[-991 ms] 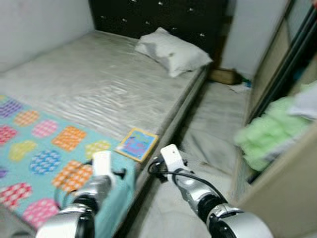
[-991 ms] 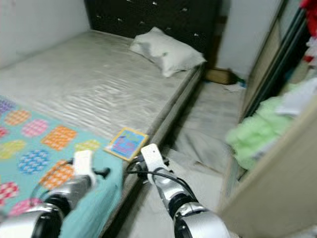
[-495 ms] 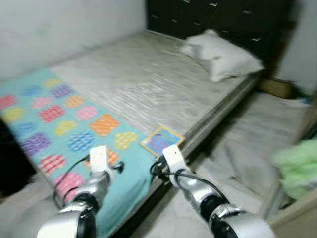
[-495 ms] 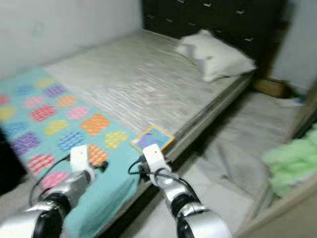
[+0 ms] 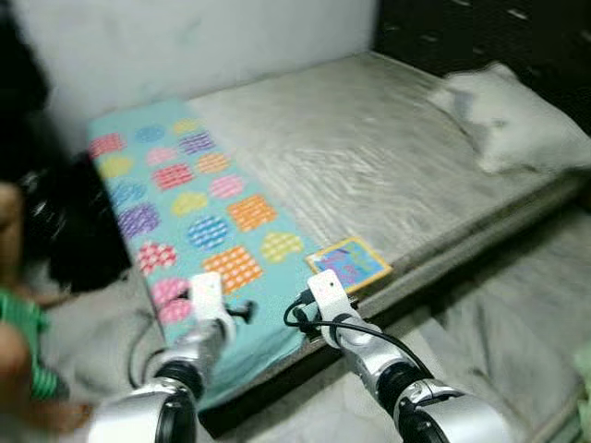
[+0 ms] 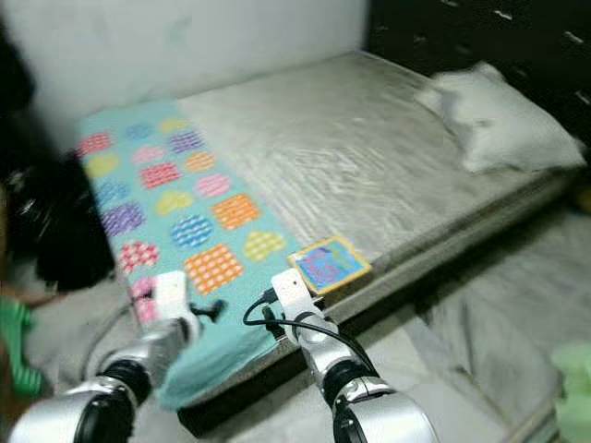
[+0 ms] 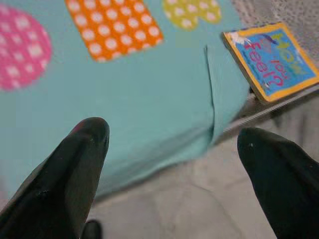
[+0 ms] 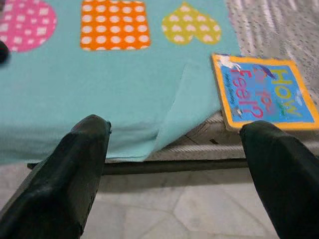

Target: Clean up the room

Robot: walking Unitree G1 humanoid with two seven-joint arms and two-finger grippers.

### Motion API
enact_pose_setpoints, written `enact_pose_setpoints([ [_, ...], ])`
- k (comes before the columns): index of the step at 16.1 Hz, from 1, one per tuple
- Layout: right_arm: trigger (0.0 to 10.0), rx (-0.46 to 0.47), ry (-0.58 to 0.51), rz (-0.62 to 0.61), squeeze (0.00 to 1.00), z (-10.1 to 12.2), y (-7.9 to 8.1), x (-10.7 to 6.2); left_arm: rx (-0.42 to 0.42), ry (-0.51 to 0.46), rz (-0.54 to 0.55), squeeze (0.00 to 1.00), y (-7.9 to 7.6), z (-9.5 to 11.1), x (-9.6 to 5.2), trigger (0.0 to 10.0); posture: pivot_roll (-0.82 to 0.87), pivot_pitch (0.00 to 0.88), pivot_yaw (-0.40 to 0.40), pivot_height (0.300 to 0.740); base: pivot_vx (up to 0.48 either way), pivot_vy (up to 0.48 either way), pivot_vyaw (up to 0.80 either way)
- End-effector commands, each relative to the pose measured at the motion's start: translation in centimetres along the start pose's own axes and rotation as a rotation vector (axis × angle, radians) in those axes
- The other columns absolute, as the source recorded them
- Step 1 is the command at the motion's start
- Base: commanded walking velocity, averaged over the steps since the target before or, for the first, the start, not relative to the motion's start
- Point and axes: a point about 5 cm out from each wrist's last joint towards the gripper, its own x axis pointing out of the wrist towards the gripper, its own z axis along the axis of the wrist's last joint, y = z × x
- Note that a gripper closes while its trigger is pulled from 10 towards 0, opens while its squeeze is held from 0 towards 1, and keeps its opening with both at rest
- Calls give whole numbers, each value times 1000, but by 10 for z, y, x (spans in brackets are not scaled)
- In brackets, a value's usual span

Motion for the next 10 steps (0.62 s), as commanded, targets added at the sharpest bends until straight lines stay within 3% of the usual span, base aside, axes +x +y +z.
enact_pose_setpoints([
  [1,10000,-2,-18,19,0,7,7,1,4,-27,35,0,14,9,-2,10000,-111,0,-14,740,0,0,800],
  [5,10000,-2,-22,19,0,7,6,1,2,-38,12,0,12,11,-1,10000,-110,0,-18,740,0,0,800],
  [10,10000,-5,-28,19,0,9,6,1,3,-47,-15,0,9,13,-1,10000,-111,0,-18,740,0,0,0],
])
